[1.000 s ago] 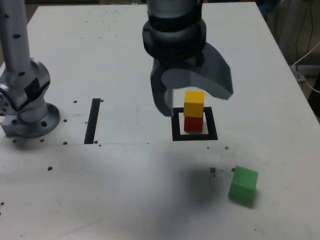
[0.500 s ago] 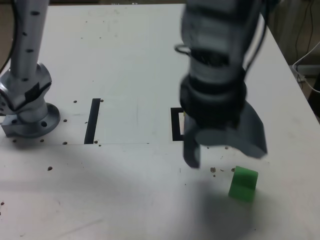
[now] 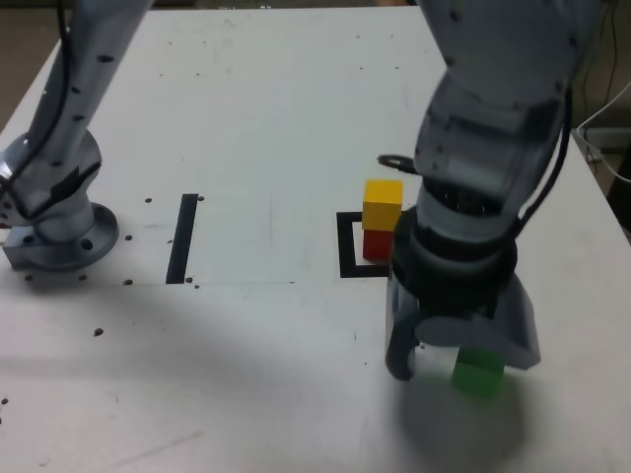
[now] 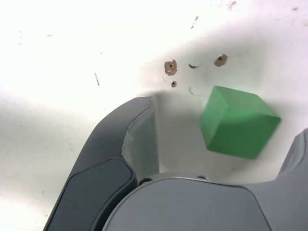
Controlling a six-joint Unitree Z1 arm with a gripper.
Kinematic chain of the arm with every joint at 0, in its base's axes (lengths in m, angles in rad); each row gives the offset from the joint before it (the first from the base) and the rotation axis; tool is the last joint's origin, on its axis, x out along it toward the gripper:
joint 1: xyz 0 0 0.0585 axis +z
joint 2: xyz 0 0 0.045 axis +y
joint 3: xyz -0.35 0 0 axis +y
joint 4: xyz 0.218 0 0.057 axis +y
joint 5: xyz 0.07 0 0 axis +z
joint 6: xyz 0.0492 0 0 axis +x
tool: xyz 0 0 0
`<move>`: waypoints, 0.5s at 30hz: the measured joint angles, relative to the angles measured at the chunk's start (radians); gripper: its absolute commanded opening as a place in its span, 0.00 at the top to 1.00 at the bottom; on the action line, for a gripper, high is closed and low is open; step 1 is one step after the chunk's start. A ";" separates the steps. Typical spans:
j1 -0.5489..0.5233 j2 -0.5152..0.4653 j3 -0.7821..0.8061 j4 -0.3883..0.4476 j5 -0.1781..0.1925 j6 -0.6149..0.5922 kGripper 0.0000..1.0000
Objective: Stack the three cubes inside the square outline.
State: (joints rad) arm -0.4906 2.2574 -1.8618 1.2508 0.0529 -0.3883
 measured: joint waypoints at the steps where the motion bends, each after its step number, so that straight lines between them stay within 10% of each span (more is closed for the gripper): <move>1: 0.000 0.006 -0.004 -0.002 -0.002 0.000 0.08; 15: 0.040 0.062 -0.059 -0.012 0.012 -0.001 0.33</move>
State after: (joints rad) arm -0.4505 2.3189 -1.9210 1.2389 0.0646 -0.3890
